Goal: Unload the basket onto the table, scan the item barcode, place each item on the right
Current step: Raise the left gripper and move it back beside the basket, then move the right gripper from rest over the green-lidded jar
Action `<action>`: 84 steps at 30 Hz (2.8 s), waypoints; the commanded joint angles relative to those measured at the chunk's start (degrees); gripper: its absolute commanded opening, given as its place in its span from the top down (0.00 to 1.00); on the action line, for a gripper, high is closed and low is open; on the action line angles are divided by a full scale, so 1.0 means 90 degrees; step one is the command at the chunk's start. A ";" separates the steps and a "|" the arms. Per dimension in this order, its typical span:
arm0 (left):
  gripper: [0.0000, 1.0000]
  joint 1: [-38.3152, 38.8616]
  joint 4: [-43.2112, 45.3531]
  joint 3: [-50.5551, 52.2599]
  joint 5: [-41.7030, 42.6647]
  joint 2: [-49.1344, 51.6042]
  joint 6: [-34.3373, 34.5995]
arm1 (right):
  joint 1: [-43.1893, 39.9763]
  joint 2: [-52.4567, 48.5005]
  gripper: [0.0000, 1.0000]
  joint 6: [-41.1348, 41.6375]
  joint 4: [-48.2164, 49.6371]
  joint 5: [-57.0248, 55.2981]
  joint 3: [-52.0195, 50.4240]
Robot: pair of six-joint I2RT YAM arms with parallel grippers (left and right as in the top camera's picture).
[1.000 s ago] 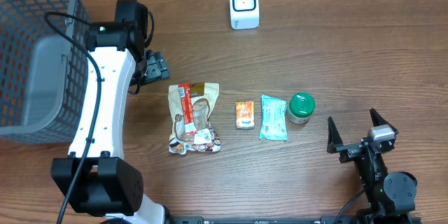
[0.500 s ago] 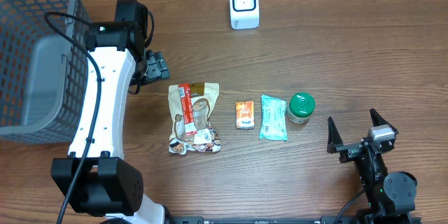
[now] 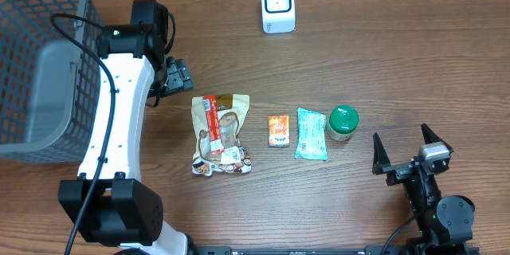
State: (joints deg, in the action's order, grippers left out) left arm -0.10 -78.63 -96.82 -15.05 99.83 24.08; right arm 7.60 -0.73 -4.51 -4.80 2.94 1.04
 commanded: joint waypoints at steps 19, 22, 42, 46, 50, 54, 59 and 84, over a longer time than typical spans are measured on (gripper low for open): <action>0.00 0.0015 0.0000 -0.0141 -0.0044 0.0015 0.0117 | 0.0002 0.0044 0.00 -0.0007 0.0017 -0.0039 -0.0066; 0.00 0.0012 0.0000 -0.0141 -0.0044 0.0015 0.0117 | 0.0002 0.0044 0.00 -0.0007 0.0017 -0.0039 -0.0066; 0.00 0.0012 0.0000 -0.0141 -0.0041 0.0015 0.0117 | 0.0007 0.0044 0.00 0.1365 0.0029 0.0017 0.0206; 0.00 0.0012 0.0000 -0.0141 -0.0044 0.0015 0.0117 | 0.0007 0.0044 0.00 0.1360 -0.0260 0.0015 0.0789; 0.00 0.0015 0.0000 -0.0141 -0.0044 0.0015 0.0117 | 0.0007 0.0024 0.00 0.1360 -0.1025 0.0015 0.1693; 0.00 0.0015 0.0000 -0.0141 -0.0044 0.0015 0.0117 | 0.0007 -0.0250 0.00 0.1362 -0.2021 0.0015 0.2956; 0.00 0.0012 0.0000 -0.0141 -0.0041 0.0015 0.0117 | 0.0007 -0.0976 0.00 0.1360 -0.2868 0.0017 0.4362; 0.01 0.0012 0.0000 -0.0141 -0.0041 0.0015 0.0117 | 0.0007 -0.7567 0.06 0.1341 -0.7895 0.1110 0.9309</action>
State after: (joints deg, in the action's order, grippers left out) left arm -0.10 -78.63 -96.82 -15.07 99.83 24.08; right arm 7.60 -65.69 7.46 -75.09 9.28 83.70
